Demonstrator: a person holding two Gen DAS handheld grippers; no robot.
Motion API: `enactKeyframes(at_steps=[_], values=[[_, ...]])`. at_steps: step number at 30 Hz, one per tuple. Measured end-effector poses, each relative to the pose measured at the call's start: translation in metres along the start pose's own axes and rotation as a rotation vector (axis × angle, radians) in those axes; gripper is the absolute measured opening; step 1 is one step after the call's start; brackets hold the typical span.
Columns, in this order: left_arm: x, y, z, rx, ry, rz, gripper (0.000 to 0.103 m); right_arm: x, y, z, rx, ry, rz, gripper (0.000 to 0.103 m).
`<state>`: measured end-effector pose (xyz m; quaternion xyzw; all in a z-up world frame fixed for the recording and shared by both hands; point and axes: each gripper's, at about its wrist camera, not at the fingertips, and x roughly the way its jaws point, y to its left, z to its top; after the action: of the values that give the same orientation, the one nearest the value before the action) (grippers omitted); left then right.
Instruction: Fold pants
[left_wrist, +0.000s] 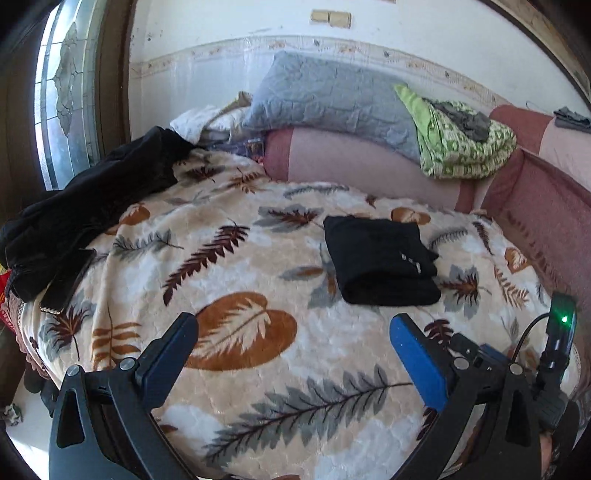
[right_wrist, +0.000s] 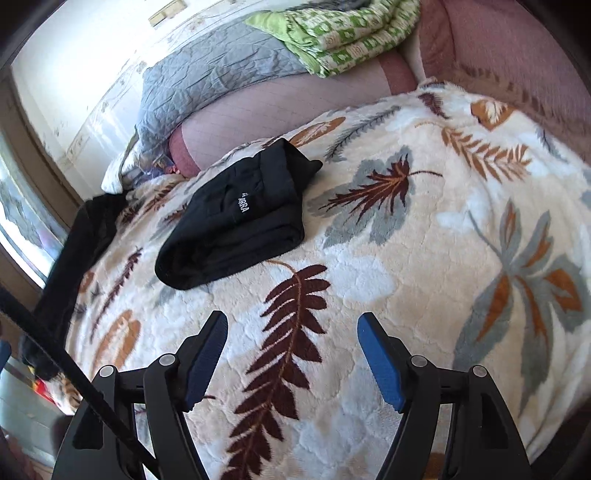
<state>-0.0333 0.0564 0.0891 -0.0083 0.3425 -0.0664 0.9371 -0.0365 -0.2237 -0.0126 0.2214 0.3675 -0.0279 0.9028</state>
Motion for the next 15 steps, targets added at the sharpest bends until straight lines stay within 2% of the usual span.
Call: enactKeyframes(at_steps=[6,15], values=[[0.033,-0.009,-0.019,0.024,0.133,-0.004,0.103,0.000,0.010,-0.003,-0.102,-0.030,-0.053,0.079],[0.060,-0.012,-0.031,0.051,0.228,0.013,0.103,0.007,0.005,0.000,-0.077,-0.017,-0.068,0.079]])
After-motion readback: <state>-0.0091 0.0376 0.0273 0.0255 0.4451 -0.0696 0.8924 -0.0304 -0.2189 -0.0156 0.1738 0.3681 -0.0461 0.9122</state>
